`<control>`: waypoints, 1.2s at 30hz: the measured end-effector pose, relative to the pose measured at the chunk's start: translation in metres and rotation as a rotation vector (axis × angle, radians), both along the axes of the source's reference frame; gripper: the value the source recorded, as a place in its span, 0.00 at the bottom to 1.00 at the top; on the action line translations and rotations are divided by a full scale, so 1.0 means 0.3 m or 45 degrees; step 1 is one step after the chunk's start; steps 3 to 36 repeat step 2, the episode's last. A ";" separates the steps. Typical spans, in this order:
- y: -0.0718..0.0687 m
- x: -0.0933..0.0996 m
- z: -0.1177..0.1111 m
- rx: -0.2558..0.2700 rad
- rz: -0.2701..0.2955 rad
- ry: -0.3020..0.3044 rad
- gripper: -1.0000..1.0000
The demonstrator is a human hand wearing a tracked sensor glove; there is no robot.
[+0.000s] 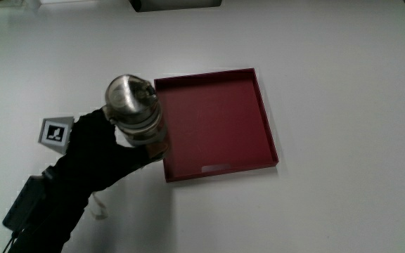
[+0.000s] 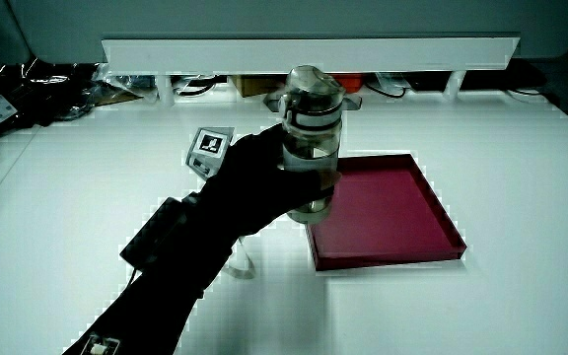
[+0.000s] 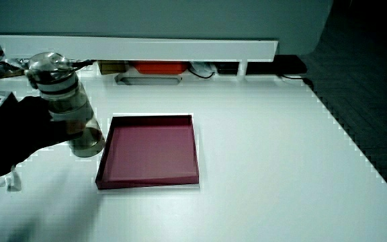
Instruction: Pick bottle
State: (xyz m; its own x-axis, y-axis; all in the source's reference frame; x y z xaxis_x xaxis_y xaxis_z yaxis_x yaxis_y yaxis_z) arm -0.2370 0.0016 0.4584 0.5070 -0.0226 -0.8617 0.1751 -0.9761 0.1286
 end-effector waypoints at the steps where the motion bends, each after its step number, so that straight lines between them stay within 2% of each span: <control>1: -0.012 0.008 0.000 -0.010 -0.002 -0.076 1.00; 2: -0.024 0.031 -0.018 0.011 0.004 0.002 1.00; 36: -0.024 0.031 -0.018 0.011 0.004 0.002 1.00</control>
